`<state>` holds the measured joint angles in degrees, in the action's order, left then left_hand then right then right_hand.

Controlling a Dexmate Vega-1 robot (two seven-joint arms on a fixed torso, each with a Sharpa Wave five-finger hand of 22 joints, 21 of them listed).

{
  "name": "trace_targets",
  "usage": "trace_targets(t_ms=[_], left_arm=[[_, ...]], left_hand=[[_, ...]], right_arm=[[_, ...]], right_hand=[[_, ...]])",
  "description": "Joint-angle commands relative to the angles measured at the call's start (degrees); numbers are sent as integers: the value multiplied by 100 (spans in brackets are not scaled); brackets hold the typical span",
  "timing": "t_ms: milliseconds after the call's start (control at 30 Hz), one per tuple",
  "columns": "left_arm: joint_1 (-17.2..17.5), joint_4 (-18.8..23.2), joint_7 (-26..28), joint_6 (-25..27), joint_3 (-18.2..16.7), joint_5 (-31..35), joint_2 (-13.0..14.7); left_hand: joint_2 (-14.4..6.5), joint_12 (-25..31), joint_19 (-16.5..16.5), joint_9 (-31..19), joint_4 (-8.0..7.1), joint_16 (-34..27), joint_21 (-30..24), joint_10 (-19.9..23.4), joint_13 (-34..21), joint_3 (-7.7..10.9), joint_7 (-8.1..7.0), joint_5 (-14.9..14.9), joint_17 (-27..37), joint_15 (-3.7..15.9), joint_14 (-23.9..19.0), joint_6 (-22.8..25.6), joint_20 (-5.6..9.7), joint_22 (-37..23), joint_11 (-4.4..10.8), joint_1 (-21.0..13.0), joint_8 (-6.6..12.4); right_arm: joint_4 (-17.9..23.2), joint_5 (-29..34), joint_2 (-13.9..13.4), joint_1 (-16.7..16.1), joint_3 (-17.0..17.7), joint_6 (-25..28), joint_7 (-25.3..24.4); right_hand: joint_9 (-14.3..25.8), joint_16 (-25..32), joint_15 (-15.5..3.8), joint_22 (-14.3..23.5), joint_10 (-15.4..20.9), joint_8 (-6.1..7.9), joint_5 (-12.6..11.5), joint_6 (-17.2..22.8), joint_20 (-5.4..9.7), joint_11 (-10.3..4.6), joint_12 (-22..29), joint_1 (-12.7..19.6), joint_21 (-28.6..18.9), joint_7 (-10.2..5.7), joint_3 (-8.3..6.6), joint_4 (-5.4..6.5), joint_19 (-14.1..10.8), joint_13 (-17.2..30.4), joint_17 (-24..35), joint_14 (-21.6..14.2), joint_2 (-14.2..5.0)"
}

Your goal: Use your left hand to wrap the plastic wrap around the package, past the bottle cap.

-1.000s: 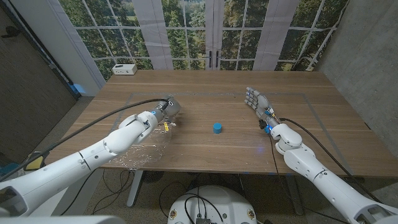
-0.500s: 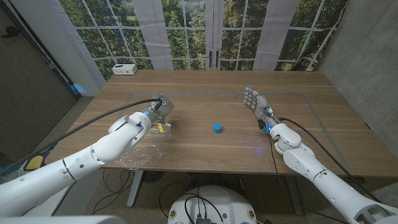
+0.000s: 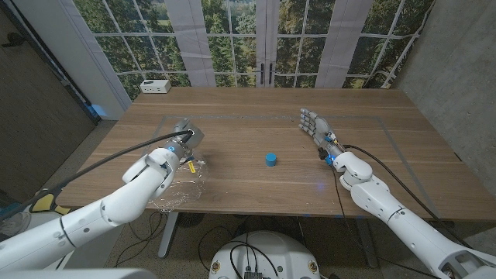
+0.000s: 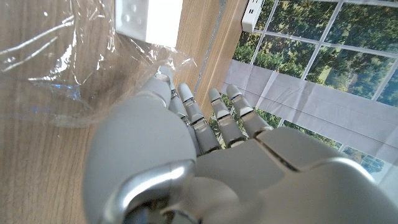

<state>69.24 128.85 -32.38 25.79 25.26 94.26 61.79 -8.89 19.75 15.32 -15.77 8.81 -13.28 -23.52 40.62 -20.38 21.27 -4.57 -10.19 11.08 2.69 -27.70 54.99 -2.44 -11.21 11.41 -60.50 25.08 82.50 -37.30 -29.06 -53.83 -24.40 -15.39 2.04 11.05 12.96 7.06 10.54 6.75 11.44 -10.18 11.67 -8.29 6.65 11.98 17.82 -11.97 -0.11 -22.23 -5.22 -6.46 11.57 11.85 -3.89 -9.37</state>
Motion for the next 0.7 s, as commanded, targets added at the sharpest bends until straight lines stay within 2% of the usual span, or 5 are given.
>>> trace_targets(t_ms=[33,467,533,633,700], left_arm=[[487,-253,-702,297,-278,1597,-557],[332,-883,-1007,342,-409,2260,-1388],[213,-782,-1553,97,-485,1969,-1502],[251,-773,-1554,163,-513,1909,-1555],[216,-756,-1701,23,-498,1931,-1504]], left_hand=[[-26,56,19,-33,-11,-75,-36,154,-42,34,-42,-20,46,1006,-129,27,32,-12,22,-89,47],[-46,42,426,-39,-80,-174,-225,173,-119,78,-3,-17,92,959,-489,-171,122,-33,-69,-24,44],[70,-26,490,0,-202,-170,-283,55,-149,-43,-3,9,106,889,-544,-461,168,-54,-131,237,-69],[326,-114,538,133,-494,-103,-363,-37,-183,-383,-188,41,109,834,-542,-949,153,-79,-215,971,-334],[443,-150,402,230,-687,-45,-331,-80,-193,-587,-201,54,112,780,-464,-997,8,-77,-264,1436,-438]], right_arm=[[-102,37,45,185,-114,134,114],[-124,52,52,230,-111,219,32],[-135,45,58,232,-102,221,19],[-159,51,73,242,-100,208,6],[-199,31,109,249,-94,176,12]], right_hand=[[12,19,5,8,32,-15,-30,28,-5,-12,3,-13,-40,-26,-29,27,-35,34,26,-36,30],[12,17,3,8,30,-16,-27,24,2,-8,1,-31,-38,-37,-21,39,-36,34,31,-34,37],[12,16,6,9,29,-15,-27,27,2,-10,0,-36,-38,-35,-19,44,-35,34,33,-32,36],[13,18,-3,9,28,-14,-25,30,1,-19,0,-50,-38,-35,-15,56,-34,35,37,-33,32],[13,23,-6,9,28,-13,-24,32,8,-36,0,-65,-43,-40,-11,70,-49,35,41,-42,28]])
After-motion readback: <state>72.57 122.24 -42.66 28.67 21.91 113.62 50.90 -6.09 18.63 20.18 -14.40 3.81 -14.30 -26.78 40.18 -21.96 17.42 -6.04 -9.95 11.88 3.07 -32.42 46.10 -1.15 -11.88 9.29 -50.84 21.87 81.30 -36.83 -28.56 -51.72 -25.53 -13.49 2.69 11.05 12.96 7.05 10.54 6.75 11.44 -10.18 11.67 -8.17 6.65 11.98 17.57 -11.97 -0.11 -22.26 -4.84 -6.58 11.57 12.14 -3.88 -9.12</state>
